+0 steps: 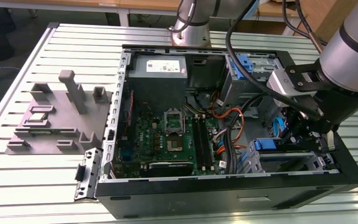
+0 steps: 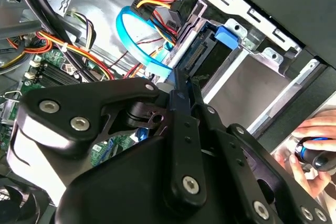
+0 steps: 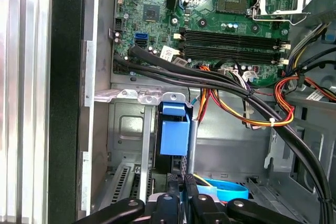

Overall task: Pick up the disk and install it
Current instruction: 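Insert the first disk wire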

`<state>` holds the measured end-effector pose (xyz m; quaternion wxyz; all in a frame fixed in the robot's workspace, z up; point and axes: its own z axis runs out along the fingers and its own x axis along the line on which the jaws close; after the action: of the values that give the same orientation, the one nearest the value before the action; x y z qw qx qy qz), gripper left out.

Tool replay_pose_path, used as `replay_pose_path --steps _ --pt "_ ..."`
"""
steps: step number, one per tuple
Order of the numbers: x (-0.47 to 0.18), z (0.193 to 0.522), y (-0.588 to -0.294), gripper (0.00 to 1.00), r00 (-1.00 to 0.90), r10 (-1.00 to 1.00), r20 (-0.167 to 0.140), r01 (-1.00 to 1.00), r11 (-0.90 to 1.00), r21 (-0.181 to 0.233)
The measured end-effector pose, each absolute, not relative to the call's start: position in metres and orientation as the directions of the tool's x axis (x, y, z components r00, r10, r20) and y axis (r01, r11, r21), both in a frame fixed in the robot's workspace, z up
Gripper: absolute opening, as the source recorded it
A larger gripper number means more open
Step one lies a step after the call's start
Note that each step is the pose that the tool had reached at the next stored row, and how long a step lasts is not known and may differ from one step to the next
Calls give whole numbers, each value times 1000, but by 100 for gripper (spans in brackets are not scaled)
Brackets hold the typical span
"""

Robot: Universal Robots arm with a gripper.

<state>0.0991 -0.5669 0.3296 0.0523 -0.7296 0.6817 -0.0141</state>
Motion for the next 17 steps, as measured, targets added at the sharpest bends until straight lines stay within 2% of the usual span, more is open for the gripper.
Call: replay_pose_path --steps 2,3,5,6,17 --pt "99 329 -567 17 70 -996 -52 -993 -65 -96" --pt "99 329 -567 23 70 -996 -52 -993 -65 -96" --pt "99 329 -567 23 70 -996 -51 -993 -65 -95" --pt "99 329 -567 29 70 -996 -51 -993 -65 -95" --pt "99 346 -567 29 70 -996 -51 -993 -65 -95"
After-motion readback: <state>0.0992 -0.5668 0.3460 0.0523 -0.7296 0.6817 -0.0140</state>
